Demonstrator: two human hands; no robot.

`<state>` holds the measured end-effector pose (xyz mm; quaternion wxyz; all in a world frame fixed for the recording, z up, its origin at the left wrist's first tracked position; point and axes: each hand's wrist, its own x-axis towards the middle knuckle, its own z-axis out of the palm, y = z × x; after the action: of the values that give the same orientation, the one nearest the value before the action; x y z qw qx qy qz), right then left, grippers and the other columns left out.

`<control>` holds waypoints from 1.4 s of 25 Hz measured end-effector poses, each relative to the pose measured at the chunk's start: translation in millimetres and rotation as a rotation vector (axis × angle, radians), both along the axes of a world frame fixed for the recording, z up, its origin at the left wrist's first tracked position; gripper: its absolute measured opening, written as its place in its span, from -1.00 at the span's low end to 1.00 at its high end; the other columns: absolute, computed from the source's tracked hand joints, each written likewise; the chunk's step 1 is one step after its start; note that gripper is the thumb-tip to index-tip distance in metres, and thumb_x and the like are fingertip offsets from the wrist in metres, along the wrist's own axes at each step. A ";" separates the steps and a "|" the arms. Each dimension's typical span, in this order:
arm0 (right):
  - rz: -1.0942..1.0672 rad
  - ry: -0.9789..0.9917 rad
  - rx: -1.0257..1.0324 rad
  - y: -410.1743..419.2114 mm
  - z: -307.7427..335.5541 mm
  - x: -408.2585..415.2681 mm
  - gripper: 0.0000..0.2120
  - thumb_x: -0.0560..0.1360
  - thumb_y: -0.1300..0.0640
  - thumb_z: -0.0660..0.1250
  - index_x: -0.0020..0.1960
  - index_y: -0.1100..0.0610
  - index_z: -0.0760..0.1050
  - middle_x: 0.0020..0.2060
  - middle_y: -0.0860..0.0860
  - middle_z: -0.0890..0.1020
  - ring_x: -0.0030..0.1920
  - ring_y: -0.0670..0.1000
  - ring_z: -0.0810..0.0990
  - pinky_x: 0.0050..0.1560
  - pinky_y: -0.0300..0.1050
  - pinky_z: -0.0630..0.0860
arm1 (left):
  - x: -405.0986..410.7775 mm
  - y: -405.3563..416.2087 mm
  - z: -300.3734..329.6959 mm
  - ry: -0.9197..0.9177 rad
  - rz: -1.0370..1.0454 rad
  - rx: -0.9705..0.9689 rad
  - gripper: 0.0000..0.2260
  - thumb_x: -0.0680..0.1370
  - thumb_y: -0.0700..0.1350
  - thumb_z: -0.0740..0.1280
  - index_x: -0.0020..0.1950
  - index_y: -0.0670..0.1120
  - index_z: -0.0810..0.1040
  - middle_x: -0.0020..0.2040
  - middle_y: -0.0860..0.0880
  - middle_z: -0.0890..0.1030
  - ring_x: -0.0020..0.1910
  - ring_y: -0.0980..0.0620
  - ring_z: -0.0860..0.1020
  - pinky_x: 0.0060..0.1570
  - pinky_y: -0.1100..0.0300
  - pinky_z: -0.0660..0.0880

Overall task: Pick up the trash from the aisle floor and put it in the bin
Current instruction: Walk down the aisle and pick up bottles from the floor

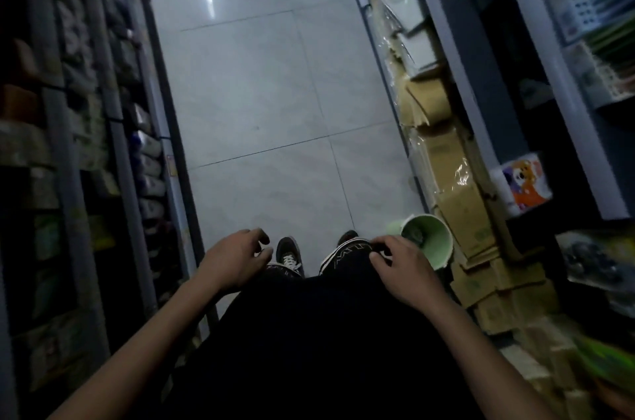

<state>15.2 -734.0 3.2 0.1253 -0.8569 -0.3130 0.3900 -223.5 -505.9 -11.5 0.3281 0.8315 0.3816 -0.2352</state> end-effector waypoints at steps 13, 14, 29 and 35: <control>0.333 -0.006 0.061 138.4 -12.0 140.7 -0.65 0.60 -0.05 0.28 0.33 0.05 0.55 0.13 -0.05 0.62 0.16 -0.03 0.57 0.19 -0.03 0.53 | 76.2 56.4 11.2 0.061 0.311 0.025 -0.69 0.60 0.18 0.23 0.23 0.06 0.56 0.06 0.08 0.66 -0.01 0.03 0.63 -0.01 0.03 0.59; 0.355 -0.006 0.075 156.8 -12.7 149.0 -0.65 0.60 -0.04 0.29 0.33 0.06 0.54 0.12 -0.04 0.62 0.16 -0.02 0.57 0.18 -0.03 0.53 | 78.7 60.7 11.5 0.070 0.349 0.034 -0.70 0.60 0.17 0.24 0.21 0.06 0.57 0.07 0.06 0.67 0.00 0.01 0.63 0.00 0.04 0.59; 0.454 -0.043 0.055 445.9 3.5 206.2 -0.64 0.61 -0.05 0.28 0.35 0.06 0.52 0.13 -0.05 0.62 0.15 -0.04 0.57 0.19 -0.03 0.53 | 87.7 293.2 5.6 0.092 0.608 -0.036 -0.67 0.58 0.20 0.21 0.24 0.10 0.56 0.08 0.11 0.65 -0.02 0.10 0.60 -0.01 0.06 0.58; 0.301 -0.044 -0.012 502.5 3.3 256.5 -0.64 0.60 -0.04 0.30 0.35 0.06 0.53 0.15 -0.04 0.62 0.17 -0.02 0.58 0.20 0.04 0.56 | 171.6 460.4 17.4 0.030 0.402 0.030 -0.66 0.59 0.18 0.20 0.26 0.07 0.55 0.11 0.07 0.66 0.02 0.03 0.61 0.02 0.04 0.57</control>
<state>271.7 -231.5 6.5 0.0533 -0.8092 -0.4384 0.3874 -51.9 -45.5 5.9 0.3504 0.7396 0.5484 -0.1716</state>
